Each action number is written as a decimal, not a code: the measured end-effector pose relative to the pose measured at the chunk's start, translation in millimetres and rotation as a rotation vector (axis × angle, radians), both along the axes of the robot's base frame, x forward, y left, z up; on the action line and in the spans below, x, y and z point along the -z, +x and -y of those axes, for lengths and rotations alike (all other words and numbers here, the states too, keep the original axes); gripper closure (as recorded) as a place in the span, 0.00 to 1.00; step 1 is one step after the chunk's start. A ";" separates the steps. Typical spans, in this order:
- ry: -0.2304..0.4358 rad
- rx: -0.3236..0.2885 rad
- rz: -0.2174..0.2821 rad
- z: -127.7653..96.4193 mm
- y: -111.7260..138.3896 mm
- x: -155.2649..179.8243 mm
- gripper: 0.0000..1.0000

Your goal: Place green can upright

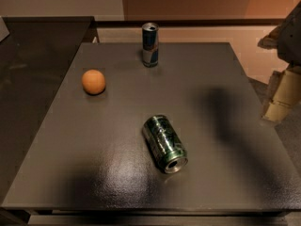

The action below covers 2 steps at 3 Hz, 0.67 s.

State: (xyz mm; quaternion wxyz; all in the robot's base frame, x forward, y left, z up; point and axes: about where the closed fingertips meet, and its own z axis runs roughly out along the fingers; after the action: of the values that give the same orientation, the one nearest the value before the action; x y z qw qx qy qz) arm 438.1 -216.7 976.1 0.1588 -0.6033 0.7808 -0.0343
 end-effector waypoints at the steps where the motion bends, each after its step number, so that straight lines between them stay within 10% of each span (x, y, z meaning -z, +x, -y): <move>1: 0.000 0.000 0.000 0.0 0.0 -0.1 0.00; 2: -0.004 -0.021 0.003 -3.7 1.2 -1.6 0.00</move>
Offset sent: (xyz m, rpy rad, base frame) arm 0.0023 0.0076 -0.0021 -0.0100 0.0194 0.0544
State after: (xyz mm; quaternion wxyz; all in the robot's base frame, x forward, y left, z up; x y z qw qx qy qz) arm 439.3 -213.0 977.7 0.1590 -0.6118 0.7741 -0.0348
